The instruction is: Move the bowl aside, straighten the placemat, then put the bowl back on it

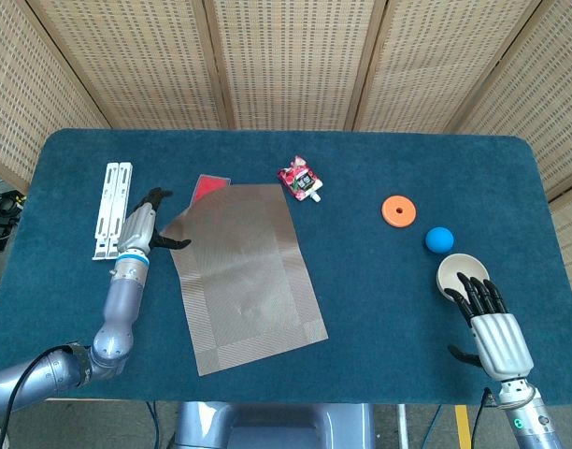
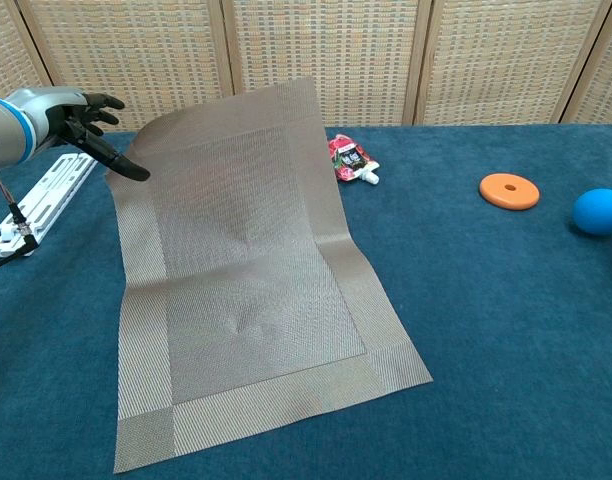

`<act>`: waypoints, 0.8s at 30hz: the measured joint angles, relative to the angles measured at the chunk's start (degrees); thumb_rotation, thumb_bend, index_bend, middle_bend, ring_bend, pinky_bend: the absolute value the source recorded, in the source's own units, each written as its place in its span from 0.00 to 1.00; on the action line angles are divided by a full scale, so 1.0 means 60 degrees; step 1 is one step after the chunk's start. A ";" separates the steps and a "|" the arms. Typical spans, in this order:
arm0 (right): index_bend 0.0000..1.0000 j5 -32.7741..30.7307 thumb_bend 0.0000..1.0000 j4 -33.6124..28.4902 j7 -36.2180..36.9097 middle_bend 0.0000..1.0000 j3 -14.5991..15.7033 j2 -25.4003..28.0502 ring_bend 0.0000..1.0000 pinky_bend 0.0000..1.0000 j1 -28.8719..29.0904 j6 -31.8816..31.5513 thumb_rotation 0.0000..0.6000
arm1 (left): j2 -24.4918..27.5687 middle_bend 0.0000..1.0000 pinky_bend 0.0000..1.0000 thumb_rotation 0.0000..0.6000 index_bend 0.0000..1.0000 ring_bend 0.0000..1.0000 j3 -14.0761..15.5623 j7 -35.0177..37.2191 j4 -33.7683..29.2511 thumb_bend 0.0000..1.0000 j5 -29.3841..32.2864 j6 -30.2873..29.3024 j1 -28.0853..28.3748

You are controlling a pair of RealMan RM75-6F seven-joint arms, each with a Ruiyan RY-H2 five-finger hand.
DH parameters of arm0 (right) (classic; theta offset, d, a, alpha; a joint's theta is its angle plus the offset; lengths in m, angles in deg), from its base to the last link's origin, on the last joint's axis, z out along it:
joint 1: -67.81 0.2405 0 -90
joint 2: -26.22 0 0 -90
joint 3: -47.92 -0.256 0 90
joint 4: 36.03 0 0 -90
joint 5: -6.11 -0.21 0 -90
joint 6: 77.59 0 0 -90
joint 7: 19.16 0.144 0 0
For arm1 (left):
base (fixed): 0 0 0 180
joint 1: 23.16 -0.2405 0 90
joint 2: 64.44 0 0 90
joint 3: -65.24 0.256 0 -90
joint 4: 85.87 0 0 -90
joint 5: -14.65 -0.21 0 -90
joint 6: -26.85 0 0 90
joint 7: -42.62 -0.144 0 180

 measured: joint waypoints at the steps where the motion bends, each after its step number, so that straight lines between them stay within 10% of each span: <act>1: 0.20 0.0001 0.06 -0.0008 -0.0007 0.00 0.0012 0.0003 0.00 0.00 -0.0001 0.0011 1.00 | 0.0061 0.00 0.00 1.00 0.00 0.00 0.0056 0.0198 -0.0019 0.03 -0.0243 0.0016 -0.0061; 12: 0.20 -0.0054 0.06 0.0057 -0.0048 0.00 -0.0015 -0.0040 0.00 0.00 0.0017 0.0049 1.00 | 0.1098 0.00 0.00 1.00 0.00 0.00 0.1237 0.1473 -0.0691 0.05 -0.3231 -0.0226 -0.0918; 24: 0.18 -0.0073 0.06 0.0187 -0.0215 0.00 -0.0008 -0.0201 0.00 0.00 0.0053 0.0115 1.00 | 0.2539 0.00 0.00 1.00 0.00 0.00 0.3721 0.2203 -0.1895 0.05 -0.7471 -0.2800 -0.3033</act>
